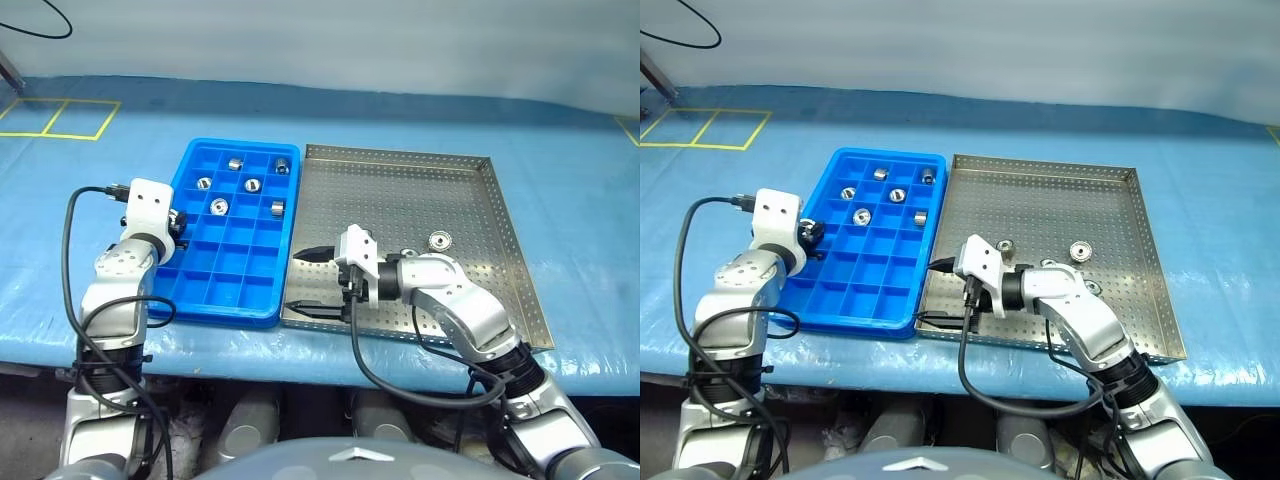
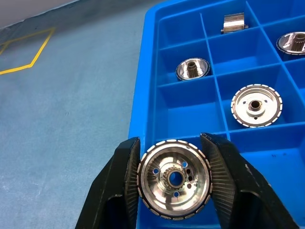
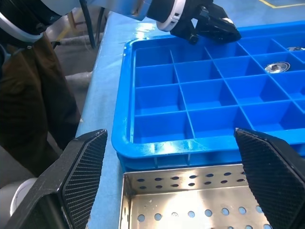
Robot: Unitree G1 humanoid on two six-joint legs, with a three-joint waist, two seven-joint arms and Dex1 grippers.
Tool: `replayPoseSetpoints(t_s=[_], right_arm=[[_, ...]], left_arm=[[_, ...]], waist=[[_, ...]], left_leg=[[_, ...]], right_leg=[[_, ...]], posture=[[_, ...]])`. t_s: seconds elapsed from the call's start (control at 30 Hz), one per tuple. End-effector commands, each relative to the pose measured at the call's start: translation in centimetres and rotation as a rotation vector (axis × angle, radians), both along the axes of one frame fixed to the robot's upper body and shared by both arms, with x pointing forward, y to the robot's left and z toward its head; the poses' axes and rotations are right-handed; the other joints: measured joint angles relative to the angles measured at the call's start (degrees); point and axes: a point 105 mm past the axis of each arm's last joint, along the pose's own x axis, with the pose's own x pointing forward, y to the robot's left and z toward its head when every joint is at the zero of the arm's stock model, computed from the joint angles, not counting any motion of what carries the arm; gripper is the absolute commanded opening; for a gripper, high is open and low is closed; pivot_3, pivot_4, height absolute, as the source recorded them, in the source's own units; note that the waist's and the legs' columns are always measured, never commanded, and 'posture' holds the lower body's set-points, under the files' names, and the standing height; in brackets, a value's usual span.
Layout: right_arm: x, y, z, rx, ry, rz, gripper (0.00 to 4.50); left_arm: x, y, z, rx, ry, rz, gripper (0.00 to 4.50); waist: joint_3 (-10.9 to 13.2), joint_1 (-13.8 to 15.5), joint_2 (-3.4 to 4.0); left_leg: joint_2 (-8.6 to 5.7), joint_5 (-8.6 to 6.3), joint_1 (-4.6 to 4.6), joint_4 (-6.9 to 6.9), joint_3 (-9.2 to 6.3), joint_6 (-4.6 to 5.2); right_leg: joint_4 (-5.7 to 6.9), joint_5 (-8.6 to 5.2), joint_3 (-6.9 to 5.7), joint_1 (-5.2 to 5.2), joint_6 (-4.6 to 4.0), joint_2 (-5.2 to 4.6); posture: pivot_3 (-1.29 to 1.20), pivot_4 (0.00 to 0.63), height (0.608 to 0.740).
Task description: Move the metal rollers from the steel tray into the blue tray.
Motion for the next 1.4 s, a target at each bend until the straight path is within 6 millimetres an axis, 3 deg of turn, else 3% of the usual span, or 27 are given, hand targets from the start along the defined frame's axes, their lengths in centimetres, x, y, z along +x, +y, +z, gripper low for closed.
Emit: replayPoseSetpoints(t_s=[0.03,0.1,0.23,0.33,0.5,0.6,0.67,0.73,0.97,1.2,1.4], right_arm=[[-0.1,0.0,1.4,0.035,-0.055,-0.002,4.5],[-0.1,0.0,1.5,0.037,-0.056,-0.005,4.5],[0.0,0.0,1.6,0.04,-0.062,-0.011,4.5],[0.1,-0.2,1.8,0.042,-0.075,-0.025,4.5],[1.1,-2.6,2.6,0.024,-0.131,-0.156,4.5],[1.5,-4.6,2.4,-0.016,-0.144,-0.26,4.5],[1.7,-7.1,1.8,-0.06,-0.145,-0.379,4.5],[1.8,-8.9,1.4,-0.093,-0.148,-0.469,4.5],[0.9,-12.6,1.2,-0.107,-0.14,-0.665,4.5],[0.1,-13.0,1.2,-0.085,-0.139,-0.717,4.5],[0.3,-12.8,1.4,-0.074,-0.146,-0.72,4.5]], left_arm=[[0.4,0.0,1.3,0.016,-0.05,0.002,3.03],[0.4,0.0,1.4,0.01,-0.06,0.008,3.66],[0.6,-0.8,2.1,-0.021,-0.109,-0.02,3.66],[0.7,-3.0,3.4,-0.068,-0.175,-0.11,3.66],[-0.1,-13.0,5.4,-0.199,-0.21,-0.59,3.66],[-1.4,-16.8,5.2,-0.212,-0.165,-0.803,3.66],[-2.1,-19.3,4.3,-0.187,-0.112,-0.95,3.66],[-2.6,-20.7,3.5,-0.166,-0.07,-1.044,3.66],[-3.0,-22.6,0.6,-0.054,0.054,-1.207,3.66],[-3.2,-22.0,-1.7,0.039,0.151,-1.238,3.66],[-3.2,-20.6,-3.7,0.108,0.218,-1.186,3.66]], waist=[[0.0,0.0,0.0],[0.0,0.0,0.0],[0.0,0.0,0.0],[0.0,0.0,0.0],[0.0,0.2,-0.01],[0.0,-0.9,0.0],[0.0,-2.0,0.0],[0.0,-3.2,0.01],[0.0,-8.8,0.07],[0.0,-16.1,0.04],[0.0,-20.1,0.02]], left_leg=[[0.0,0.0,0.0,0.0,0.0,0.0],[0.0,-0.01,0.0,0.0,-0.01,0.02],[0.0,-0.01,0.0,0.0,-0.03,0.02],[0.0,0.0,0.0,0.0,-0.04,0.0],[-0.09,0.07,-0.16,0.05,-0.11,-0.11],[-0.16,0.05,-0.19,0.07,-0.01,-0.07],[-0.1,0.02,-0.19,0.05,0.11,-0.03],[-0.07,0.01,-0.2,0.01,0.21,-0.01],[0.05,-0.14,-0.09,0.05,0.58,0.29],[0.03,-0.22,0.42,0.06,0.64,0.47],[0.03,-0.25,0.4,0.03,0.67,0.51]], right_leg=[[0.0,0.0,0.0,0.0,0.0,0.0],[0.0,0.0,-0.01,0.0,0.0,0.0],[0.0,0.0,-0.02,0.01,0.0,0.0],[-0.01,-0.01,-0.03,0.01,-0.01,-0.01],[-0.04,-0.01,-0.13,0.0,-0.01,-0.07],[-0.09,-0.01,-0.08,0.02,0.0,-0.06],[-0.1,-0.03,0.03,-0.04,0.0,-0.06],[-0.1,-0.07,0.03,-0.08,-0.05,-0.02],[-0.01,-0.26,0.32,-0.05,0.31,0.35],[-0.08,-0.36,0.46,0.51,0.52,0.35],[-0.09,-0.34,0.59,0.54,0.61,0.34]], posture=[[0.01,0.15,0.74],[0.0,0.15,0.74],[0.0,0.15,0.74],[-0.03,0.15,0.74],[-0.1,0.15,0.74],[-0.16,0.15,0.74],[-0.22,0.15,0.74],[-0.27,0.15,0.74],[-0.4,0.15,0.74],[-0.44,0.15,0.74],[-0.43,0.15,0.74]])
